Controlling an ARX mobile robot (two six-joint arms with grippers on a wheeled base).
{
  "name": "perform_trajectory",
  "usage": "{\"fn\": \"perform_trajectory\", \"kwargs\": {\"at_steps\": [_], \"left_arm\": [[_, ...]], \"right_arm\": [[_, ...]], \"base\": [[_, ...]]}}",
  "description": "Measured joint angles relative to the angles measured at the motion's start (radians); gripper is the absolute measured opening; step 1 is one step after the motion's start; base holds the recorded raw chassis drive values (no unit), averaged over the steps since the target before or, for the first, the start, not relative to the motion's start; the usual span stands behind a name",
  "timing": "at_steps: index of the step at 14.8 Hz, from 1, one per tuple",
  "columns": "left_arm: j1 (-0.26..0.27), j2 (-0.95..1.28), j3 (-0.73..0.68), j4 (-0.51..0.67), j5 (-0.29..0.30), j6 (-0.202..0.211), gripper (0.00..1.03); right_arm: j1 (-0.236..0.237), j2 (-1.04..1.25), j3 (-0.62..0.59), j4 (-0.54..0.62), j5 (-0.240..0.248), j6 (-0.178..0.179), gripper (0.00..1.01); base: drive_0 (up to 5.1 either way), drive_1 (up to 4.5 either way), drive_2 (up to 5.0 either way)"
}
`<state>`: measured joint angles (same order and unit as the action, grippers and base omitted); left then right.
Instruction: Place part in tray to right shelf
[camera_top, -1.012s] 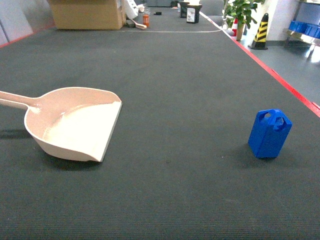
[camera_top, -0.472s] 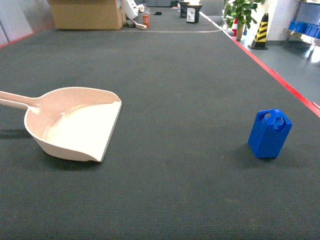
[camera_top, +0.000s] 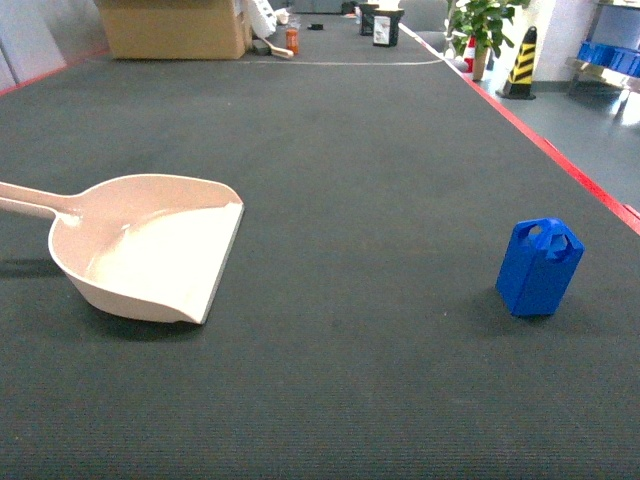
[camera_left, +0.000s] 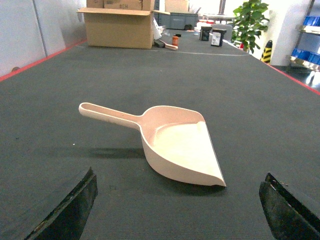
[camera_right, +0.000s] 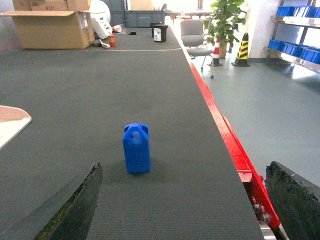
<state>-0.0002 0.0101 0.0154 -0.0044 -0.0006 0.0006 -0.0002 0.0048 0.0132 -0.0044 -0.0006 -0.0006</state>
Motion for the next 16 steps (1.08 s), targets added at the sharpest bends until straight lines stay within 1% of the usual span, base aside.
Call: {"fn": "perform_trajectory", "kwargs": {"at_steps": [16], "left_arm": [[0.0,0.0,0.0,0.0,0.0,0.0,0.98]], "right_arm": [[0.0,0.0,0.0,0.0,0.0,0.0,0.98]], "base": [[0.0,0.0,0.0]]}}
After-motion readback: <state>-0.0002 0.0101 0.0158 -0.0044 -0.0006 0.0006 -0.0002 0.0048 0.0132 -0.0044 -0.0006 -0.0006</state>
